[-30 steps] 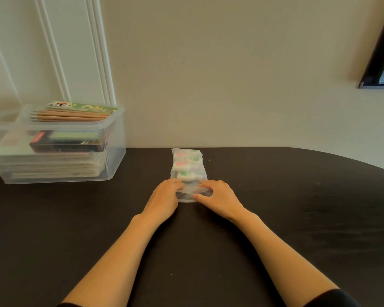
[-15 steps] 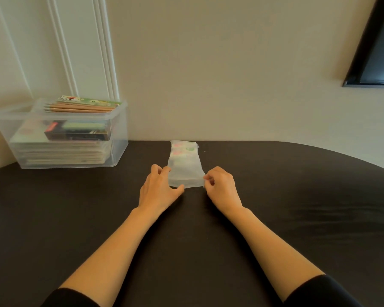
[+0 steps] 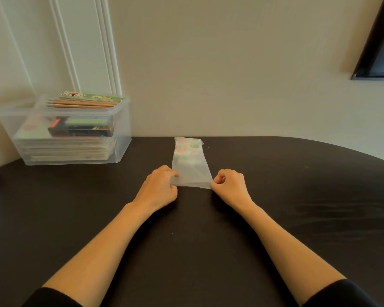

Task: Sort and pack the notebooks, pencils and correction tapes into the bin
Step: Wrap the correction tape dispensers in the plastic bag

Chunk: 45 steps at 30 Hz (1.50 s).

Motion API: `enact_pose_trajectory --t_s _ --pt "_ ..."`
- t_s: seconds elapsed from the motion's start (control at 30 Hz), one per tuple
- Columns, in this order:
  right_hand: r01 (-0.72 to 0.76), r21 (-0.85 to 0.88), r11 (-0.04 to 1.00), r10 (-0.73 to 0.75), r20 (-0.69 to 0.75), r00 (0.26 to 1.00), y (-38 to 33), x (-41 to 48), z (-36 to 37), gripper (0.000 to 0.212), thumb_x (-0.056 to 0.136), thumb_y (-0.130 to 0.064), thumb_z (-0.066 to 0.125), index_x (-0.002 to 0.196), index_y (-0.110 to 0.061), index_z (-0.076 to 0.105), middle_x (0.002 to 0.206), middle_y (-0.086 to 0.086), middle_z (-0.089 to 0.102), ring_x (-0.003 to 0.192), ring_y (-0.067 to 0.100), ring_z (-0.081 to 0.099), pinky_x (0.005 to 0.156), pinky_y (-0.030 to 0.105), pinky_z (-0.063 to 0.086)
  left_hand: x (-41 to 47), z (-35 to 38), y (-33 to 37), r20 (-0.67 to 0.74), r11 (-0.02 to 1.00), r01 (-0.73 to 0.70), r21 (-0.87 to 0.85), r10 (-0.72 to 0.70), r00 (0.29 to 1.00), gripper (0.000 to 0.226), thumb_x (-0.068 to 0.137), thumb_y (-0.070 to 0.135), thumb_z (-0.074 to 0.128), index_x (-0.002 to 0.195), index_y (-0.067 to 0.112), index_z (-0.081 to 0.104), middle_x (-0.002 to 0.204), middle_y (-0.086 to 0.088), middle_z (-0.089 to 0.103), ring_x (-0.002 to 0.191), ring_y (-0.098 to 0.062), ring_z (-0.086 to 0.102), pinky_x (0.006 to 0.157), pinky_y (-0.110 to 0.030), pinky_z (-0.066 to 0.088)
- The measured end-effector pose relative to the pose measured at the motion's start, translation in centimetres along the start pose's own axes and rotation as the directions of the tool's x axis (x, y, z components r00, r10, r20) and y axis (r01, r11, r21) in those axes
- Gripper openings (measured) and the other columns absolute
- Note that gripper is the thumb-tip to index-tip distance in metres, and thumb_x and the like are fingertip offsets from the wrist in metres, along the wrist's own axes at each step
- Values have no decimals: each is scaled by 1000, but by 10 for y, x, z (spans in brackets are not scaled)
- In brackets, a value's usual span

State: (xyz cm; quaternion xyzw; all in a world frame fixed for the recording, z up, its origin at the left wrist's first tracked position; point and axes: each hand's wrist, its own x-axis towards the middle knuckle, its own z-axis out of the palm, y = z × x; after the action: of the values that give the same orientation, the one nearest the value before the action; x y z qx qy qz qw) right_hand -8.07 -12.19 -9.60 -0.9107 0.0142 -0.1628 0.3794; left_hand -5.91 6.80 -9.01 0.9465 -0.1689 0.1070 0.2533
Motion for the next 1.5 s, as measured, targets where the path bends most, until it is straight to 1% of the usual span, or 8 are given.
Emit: enact_pose_trajectory --t_s 0.1,0.23,0.37,0.5,0.87,1.13,1.33,1.5 --pt "-141 201 969 143 6 990 -1 2 -5 18 79 -3 50 64 1 59 67 9 59 62 16 52 60 24 45 0 -6 -5 -70 994 60 -94 -67 995 28 84 2 50 106 11 64 110 -4 58 94 -19 56 82 -31 49" --pt "-416 428 803 449 26 893 -5 12 -11 22 90 -22 52 75 -8 60 62 5 62 51 11 52 51 21 43 14 -11 0 8 820 395 -413 -431 902 15 94 19 46 82 12 54 83 -6 63 62 -16 61 62 -26 51" --pt "-542 323 776 479 257 839 -11 14 -15 37 89 -43 56 89 -7 60 42 1 53 28 6 35 31 15 29 20 -12 1 221 633 532 -563 -504 835 26 85 26 66 97 6 55 82 -8 60 52 -11 48 40 -18 38" --pt "-583 274 765 462 397 793 -20 15 -17 31 86 -31 63 89 -1 62 33 -3 43 24 5 27 29 14 23 25 -15 0 400 554 625 -550 -482 780 26 78 12 72 99 1 61 69 -7 55 47 -7 37 32 -13 29" --pt "-707 358 610 471 554 686 -21 33 -17 8 89 -6 57 82 -3 57 38 -2 46 22 5 28 25 11 21 34 -23 -12 527 370 658 -656 -399 750 17 84 -7 58 100 -3 63 89 -12 60 48 -8 46 31 -10 33" --pt "-597 749 289 377 484 790 -15 27 -10 20 83 9 55 102 1 57 92 19 67 65 20 71 49 20 54 37 -20 -21 528 101 592 -800 -350 773 13 80 -13 57 90 -6 62 94 -22 65 67 -23 71 51 -23 56" --pt "-472 767 435 436 279 856 -17 28 3 16 83 -17 67 89 -4 61 86 12 67 67 17 71 54 20 55 37 -16 -11 402 189 520 -833 -437 804 9 79 3 68 86 0 63 94 -15 62 77 -20 67 57 -22 55" --pt "-469 731 495 527 177 831 -20 33 12 13 81 -9 69 75 -11 57 78 8 67 68 15 70 60 21 57 39 -14 -6 368 282 540 -793 -483 794 15 77 -8 65 90 -1 63 97 -15 61 76 -20 66 61 -24 54"
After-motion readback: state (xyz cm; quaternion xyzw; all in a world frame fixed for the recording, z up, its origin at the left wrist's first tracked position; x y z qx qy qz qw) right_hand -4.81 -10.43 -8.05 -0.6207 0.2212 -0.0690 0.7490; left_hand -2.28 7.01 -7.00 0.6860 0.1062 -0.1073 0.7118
